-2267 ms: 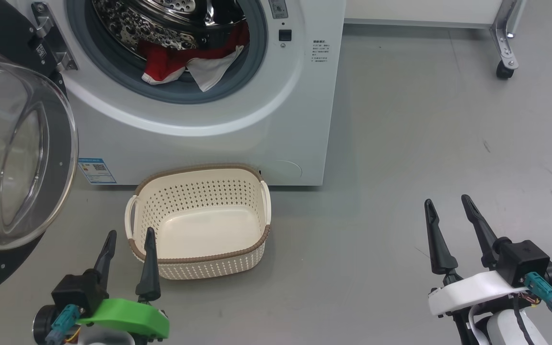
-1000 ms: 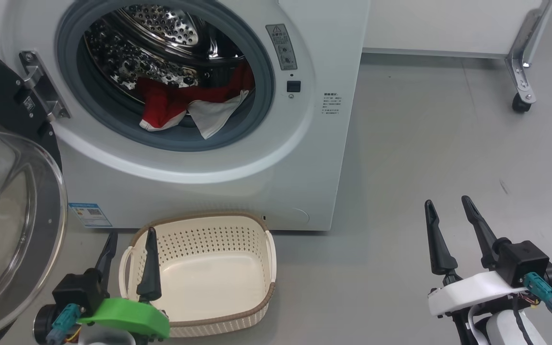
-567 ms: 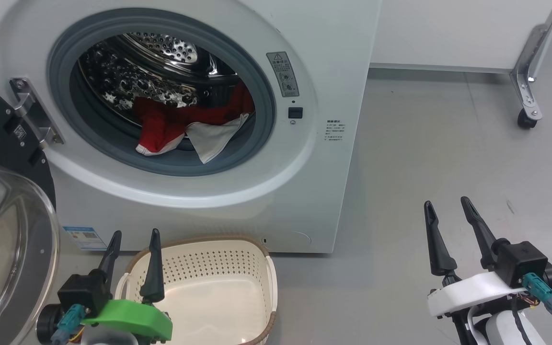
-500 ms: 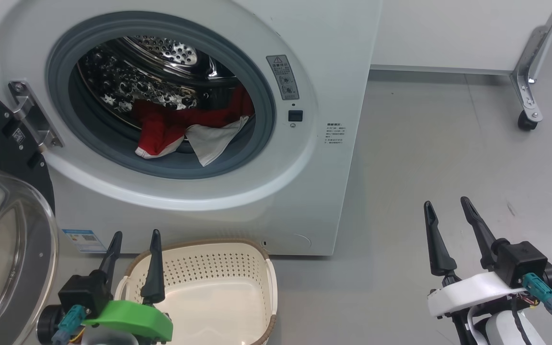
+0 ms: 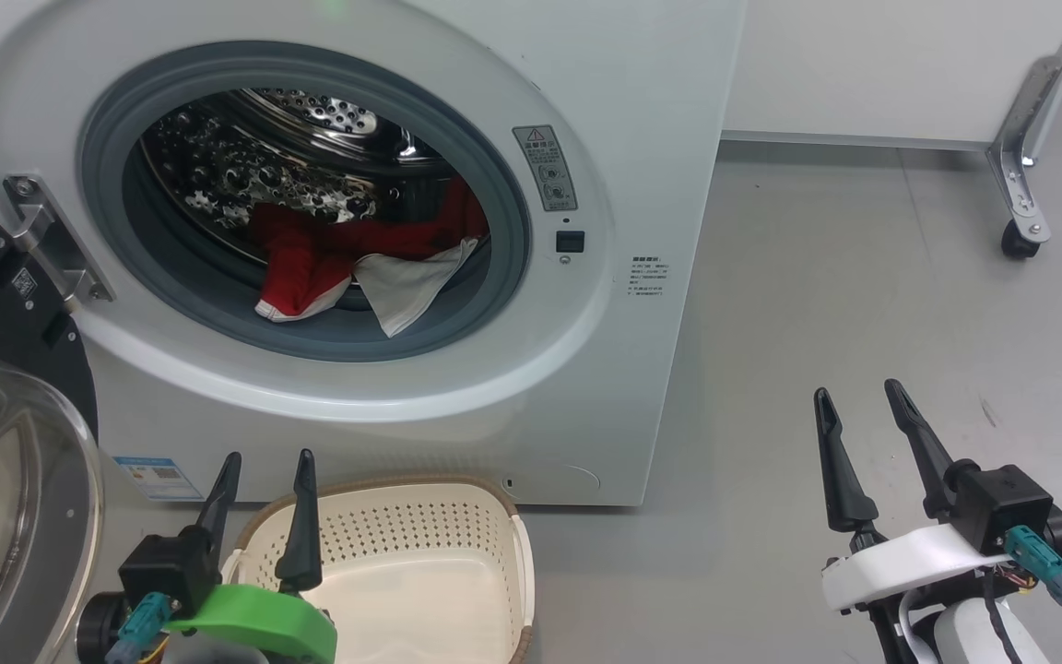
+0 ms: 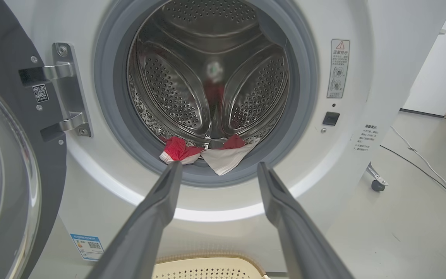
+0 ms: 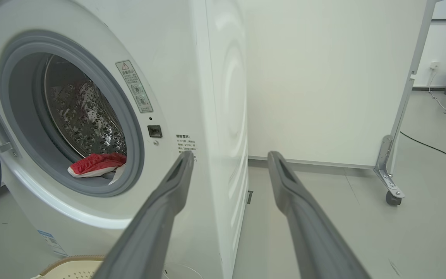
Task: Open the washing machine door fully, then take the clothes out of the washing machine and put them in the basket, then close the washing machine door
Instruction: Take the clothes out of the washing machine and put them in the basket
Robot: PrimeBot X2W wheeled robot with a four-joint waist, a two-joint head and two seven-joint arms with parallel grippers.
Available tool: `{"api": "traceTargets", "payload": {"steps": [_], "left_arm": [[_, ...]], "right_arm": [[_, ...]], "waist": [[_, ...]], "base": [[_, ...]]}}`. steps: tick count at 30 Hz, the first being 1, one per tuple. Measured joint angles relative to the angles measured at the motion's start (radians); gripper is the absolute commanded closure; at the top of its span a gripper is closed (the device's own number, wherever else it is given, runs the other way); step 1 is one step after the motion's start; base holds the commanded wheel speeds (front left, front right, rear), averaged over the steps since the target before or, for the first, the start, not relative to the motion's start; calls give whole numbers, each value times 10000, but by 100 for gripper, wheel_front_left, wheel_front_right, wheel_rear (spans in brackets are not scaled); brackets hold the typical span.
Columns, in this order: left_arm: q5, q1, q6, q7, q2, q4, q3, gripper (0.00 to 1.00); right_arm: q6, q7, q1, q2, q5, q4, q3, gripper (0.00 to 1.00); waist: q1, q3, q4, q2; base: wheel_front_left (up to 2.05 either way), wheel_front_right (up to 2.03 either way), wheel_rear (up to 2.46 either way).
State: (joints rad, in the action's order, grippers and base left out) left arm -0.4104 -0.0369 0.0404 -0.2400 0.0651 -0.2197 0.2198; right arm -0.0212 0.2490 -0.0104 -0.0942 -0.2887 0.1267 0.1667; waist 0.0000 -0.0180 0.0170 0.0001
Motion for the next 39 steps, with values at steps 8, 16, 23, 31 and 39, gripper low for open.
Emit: {"api": "traceTargets", "payload": {"steps": [8, 16, 23, 31, 39], "left_arm": [[29, 0, 42, 0, 0, -2, 8, 0], [31, 0, 44, 0, 0, -13, 13, 0], [73, 0, 71, -2, 0, -31, 27, 0], [75, 0, 73, -2, 0, -44, 36, 0], [75, 0, 75, -2, 2, -36, 44, 0]], "right_arm": [[0, 0, 0, 6, 0, -2, -31, 0], [-27, 0, 0, 17, 0, -2, -44, 0], [-27, 0, 0, 25, 0, 0, -63, 0], [-31, 0, 0, 40, 0, -2, -71, 0], [-44, 0, 0, 63, 19, -8, -77, 0]], "waist": [[0, -61, 4, 0], [0, -89, 0, 0], [0, -88, -4, 0], [0, -101, -1, 0], [0, -163, -13, 0]], "base": [[0, 0, 0], [0, 0, 0], [0, 0, 0], [0, 0, 0], [0, 0, 0]]}}
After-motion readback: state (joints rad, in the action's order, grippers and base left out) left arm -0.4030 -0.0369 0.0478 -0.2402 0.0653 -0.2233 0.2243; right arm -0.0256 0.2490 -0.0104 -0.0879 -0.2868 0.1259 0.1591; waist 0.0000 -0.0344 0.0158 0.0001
